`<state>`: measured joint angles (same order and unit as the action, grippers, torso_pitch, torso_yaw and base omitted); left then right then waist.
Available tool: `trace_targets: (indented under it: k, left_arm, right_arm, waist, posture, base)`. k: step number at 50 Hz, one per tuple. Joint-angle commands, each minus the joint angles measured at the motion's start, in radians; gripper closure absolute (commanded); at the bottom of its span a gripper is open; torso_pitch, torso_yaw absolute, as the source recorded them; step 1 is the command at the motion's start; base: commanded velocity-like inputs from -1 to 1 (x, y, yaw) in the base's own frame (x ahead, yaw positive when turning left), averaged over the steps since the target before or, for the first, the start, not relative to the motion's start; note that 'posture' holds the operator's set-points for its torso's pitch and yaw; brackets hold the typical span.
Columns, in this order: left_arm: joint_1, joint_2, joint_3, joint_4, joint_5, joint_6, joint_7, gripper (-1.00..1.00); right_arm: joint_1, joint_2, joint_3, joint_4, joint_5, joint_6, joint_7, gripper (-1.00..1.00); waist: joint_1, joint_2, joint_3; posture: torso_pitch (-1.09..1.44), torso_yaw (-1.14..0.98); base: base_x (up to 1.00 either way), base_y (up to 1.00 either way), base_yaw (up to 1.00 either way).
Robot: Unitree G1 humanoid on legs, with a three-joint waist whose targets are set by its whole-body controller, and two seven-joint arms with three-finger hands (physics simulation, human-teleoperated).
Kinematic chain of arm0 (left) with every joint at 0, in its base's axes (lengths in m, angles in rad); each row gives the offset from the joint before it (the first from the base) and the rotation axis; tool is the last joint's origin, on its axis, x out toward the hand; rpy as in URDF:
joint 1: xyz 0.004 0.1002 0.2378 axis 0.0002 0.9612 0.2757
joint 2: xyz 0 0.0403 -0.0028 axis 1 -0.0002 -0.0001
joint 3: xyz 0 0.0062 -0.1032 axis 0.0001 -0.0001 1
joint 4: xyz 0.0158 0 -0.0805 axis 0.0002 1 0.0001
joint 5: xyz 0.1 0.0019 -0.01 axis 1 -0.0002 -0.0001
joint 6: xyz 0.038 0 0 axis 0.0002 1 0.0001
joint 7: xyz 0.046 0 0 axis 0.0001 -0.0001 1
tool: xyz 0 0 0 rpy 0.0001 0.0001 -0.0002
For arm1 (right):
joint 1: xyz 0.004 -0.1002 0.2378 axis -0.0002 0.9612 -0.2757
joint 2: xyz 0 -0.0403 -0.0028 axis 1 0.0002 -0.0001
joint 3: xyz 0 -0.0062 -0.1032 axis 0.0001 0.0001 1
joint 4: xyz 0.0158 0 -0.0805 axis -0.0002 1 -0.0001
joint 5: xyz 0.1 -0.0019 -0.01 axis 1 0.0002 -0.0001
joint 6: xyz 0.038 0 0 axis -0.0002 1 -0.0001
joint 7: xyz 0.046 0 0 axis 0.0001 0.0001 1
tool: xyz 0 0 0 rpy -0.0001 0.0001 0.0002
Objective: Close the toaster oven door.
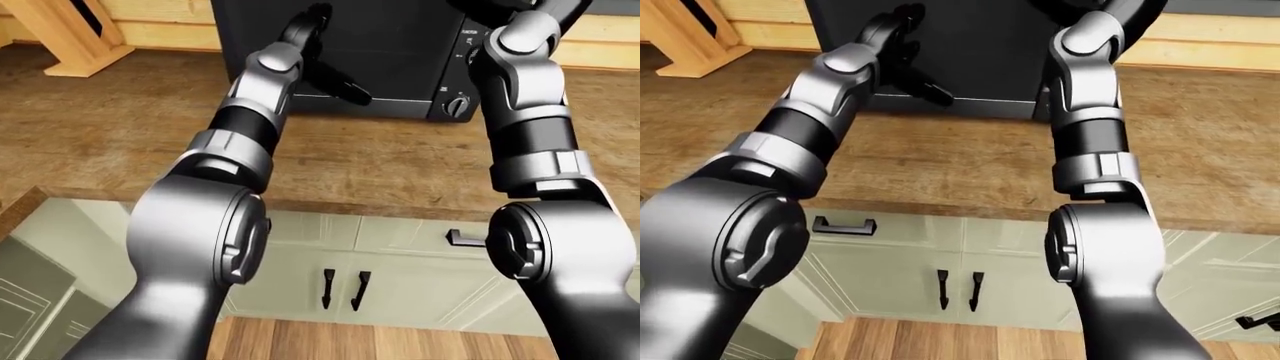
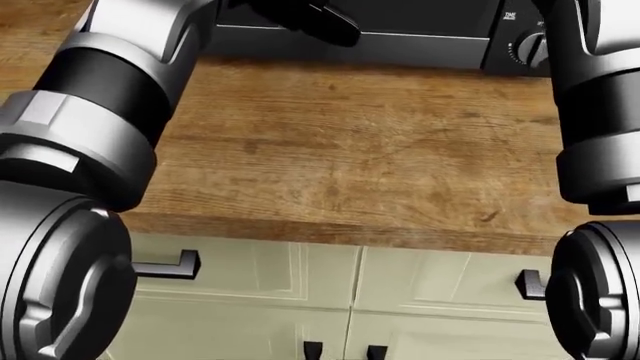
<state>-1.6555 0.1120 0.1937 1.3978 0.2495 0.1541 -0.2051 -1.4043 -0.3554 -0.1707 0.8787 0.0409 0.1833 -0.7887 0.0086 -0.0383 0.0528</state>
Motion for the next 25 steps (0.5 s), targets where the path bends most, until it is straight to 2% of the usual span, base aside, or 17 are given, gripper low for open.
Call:
trace_targets:
  k: [1, 9, 14, 25]
  left_arm:
    - [-0.049, 0.02, 0.005, -0.049, 0.004, -0.033, 0.029, -1.0]
    - [-0.05, 0.018, 0.011, -0.045, 0.017, -0.03, 0.045, -1.0]
    - [-0.045, 0.018, 0.027, -0.043, 0.02, -0.017, 0.132, -1.0]
    - [-0.037, 0.044, 0.056, -0.039, 0.024, -0.008, 0.258, -1.0]
  right_arm:
    - [-0.035, -0.02, -0.004, -0.035, 0.001, -0.024, 0.003, -1.0]
    - [-0.018, -0.03, -0.003, -0.067, 0.017, -0.005, -0.001, -1.0]
    - [-0.011, -0.031, -0.002, -0.079, 0.023, 0.0, -0.002, -1.0]
    - [-0.002, -0.034, -0.001, -0.099, 0.029, 0.01, -0.003, -1.0]
  waist:
    - [0.002, -0.005, -0.035]
    - [0.003, -0.008, -0.035]
    - [0.002, -0.008, -0.035]
    - [-0.004, -0.003, -0.035]
  posture:
    - [0.0, 0.0]
    - [0.0, 0.0]
    - [0.0, 0.0]
    - [0.0, 0.0]
  base:
    - [0.0, 0.0, 0.0]
    - [0.0, 0.0, 0.0]
    - [0.0, 0.0, 0.0]
    - [0.0, 0.0, 0.0]
